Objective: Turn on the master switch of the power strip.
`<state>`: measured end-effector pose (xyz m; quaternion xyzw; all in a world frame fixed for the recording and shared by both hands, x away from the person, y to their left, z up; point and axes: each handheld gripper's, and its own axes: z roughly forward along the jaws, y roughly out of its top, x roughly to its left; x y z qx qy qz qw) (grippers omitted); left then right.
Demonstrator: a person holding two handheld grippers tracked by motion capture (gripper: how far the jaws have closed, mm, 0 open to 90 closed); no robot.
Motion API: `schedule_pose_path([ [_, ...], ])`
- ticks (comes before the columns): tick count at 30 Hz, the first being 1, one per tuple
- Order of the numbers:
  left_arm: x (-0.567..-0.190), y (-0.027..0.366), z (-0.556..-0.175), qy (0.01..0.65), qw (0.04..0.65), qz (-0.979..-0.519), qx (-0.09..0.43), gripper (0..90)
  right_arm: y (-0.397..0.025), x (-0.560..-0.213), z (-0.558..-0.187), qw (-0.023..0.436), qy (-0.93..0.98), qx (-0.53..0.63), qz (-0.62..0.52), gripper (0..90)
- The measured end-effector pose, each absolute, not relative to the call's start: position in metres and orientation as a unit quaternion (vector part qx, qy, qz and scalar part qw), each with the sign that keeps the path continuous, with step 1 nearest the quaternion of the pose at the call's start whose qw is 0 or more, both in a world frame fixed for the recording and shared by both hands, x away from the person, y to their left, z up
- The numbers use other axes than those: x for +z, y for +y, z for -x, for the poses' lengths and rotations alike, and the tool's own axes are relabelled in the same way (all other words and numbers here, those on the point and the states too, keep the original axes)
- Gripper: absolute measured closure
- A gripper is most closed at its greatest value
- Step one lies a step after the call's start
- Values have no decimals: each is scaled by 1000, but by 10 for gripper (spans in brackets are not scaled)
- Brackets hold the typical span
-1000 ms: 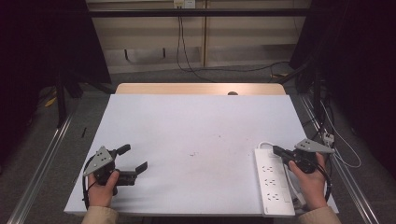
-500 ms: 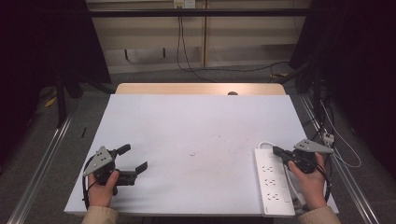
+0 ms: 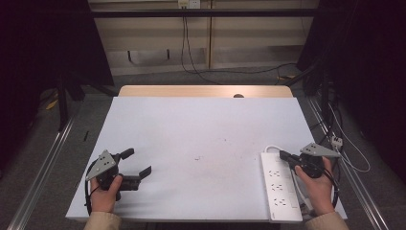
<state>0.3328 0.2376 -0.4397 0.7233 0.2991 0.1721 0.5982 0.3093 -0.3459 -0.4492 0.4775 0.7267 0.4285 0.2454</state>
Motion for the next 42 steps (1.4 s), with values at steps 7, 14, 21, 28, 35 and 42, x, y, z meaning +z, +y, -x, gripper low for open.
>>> schedule_pose_path([
  [7, -440, 237, -333, 300, 598, -723, 172, 32, -345, -450, -310, 246, 729, 425, -478, 900],
  [14, -440, 237, -333, 301, 598, -723, 171, 32, -345, -450, -310, 246, 730, 423, -478, 900],
  [21, -440, 237, -333, 300, 598, -724, 171, 32, -345, -451, -311, 246, 731, 421, -477, 900],
  [28, -440, 237, -333, 300, 597, -724, 171, 32, -345, -452, -311, 246, 732, 421, -476, 900],
  [35, -440, 237, -333, 300, 598, -724, 171, 32, -345, -452, -311, 245, 732, 421, -477, 900],
  [42, -440, 238, -333, 300, 598, -724, 172, 32, -344, -452, -311, 247, 736, 416, -473, 900],
])
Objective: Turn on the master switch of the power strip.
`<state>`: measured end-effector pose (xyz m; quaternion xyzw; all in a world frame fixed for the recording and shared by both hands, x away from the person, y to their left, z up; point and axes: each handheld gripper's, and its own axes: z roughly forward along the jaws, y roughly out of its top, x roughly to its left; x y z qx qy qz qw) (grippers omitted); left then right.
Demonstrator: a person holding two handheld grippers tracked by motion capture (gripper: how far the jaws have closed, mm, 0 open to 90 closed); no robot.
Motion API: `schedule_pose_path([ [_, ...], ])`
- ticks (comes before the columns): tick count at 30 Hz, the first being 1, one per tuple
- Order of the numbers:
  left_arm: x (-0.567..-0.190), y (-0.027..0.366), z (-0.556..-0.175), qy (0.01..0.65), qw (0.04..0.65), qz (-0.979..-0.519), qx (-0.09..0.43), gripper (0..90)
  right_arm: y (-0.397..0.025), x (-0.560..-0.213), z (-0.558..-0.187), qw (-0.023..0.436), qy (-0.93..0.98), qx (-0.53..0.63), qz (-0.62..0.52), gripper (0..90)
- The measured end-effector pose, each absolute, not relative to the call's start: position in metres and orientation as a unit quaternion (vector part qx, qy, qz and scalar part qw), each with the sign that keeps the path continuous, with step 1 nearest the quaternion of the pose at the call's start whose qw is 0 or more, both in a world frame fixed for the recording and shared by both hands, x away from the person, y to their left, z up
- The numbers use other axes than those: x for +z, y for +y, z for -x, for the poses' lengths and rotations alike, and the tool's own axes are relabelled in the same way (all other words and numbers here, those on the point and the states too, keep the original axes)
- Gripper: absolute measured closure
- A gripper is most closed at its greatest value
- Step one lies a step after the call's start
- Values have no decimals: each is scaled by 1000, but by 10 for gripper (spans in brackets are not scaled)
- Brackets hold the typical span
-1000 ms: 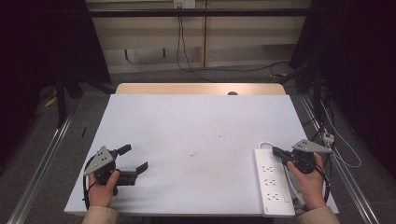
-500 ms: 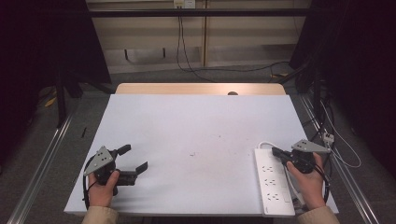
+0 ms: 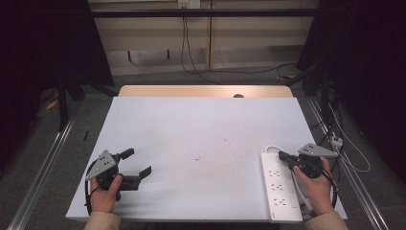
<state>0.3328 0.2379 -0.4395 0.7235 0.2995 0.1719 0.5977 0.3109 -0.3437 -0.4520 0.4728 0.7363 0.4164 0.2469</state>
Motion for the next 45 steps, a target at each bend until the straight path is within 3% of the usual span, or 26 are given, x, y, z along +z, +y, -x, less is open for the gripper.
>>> schedule_pose_path([
  [45, -439, 237, -332, 300, 598, -723, 172, 32, -342, -453, -311, 248, 738, 407, -477, 900],
])
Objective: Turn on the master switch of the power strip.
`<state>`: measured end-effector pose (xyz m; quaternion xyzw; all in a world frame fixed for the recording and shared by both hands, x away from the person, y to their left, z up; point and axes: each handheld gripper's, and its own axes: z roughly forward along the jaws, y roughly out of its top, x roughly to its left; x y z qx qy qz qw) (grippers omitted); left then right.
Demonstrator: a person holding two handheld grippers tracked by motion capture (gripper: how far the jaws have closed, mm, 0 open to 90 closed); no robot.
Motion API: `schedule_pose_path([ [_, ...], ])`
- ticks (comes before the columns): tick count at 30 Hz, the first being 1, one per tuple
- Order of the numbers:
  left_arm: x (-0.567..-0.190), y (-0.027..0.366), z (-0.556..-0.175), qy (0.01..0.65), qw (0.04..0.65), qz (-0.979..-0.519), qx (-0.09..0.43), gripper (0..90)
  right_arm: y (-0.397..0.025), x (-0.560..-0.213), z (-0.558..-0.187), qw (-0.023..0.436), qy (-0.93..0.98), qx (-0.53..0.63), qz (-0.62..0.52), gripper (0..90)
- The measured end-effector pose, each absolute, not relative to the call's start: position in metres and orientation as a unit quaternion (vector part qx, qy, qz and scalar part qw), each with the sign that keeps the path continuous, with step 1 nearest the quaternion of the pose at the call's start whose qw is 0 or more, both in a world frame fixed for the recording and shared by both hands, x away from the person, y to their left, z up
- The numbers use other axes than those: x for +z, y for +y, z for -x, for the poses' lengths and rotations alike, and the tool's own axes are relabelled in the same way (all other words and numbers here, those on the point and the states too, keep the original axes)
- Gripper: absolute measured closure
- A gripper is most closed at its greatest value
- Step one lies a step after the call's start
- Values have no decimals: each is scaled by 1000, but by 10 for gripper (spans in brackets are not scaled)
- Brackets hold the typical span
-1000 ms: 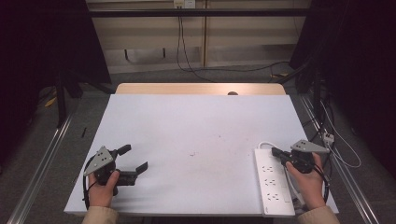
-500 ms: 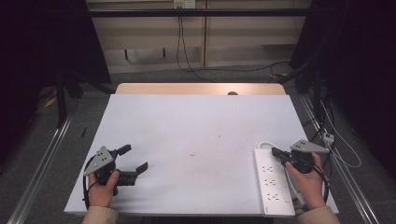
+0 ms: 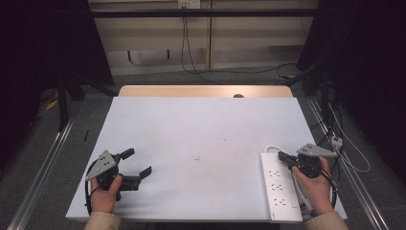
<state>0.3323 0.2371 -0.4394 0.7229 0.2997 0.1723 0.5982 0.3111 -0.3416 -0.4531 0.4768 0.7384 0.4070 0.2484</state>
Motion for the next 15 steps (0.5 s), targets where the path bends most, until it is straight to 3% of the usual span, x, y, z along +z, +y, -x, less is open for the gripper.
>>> schedule_pose_path([
  [15, -440, 238, -332, 301, 598, -723, 171, 32, -342, -453, -311, 250, 737, 409, -477, 900],
])
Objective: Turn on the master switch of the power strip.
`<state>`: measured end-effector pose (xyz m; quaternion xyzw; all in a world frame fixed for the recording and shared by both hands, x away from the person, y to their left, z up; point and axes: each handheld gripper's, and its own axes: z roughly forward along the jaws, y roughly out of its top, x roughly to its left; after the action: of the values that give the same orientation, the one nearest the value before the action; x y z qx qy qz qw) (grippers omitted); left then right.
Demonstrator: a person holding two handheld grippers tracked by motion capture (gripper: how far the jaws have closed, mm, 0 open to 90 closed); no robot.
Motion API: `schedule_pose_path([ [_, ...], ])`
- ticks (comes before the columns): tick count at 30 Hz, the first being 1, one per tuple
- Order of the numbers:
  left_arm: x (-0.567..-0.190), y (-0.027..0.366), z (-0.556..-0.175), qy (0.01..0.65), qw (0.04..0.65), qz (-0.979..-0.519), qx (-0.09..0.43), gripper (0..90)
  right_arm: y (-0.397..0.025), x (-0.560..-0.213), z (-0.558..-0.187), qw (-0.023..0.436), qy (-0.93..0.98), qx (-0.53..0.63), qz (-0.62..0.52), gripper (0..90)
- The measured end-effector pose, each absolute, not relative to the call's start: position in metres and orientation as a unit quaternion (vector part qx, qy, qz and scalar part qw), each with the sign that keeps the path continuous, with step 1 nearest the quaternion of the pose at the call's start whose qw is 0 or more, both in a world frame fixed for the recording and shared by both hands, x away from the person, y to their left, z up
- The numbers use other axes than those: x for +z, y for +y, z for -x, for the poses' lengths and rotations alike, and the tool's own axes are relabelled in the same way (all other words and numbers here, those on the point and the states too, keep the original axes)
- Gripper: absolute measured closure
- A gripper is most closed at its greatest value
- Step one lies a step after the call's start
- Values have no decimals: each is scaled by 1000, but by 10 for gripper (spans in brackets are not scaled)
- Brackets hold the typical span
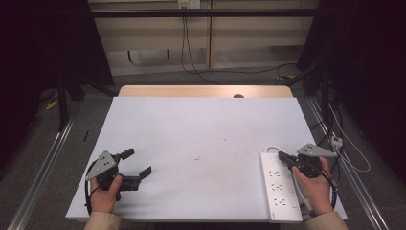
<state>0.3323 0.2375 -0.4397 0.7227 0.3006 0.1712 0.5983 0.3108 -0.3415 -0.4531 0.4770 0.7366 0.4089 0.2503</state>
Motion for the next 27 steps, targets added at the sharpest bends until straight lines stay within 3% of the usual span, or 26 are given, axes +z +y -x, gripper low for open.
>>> schedule_pose_path([
  [27, -440, 239, -333, 302, 597, -723, 172, 32, -345, -451, -310, 247, 719, 432, -486, 900],
])
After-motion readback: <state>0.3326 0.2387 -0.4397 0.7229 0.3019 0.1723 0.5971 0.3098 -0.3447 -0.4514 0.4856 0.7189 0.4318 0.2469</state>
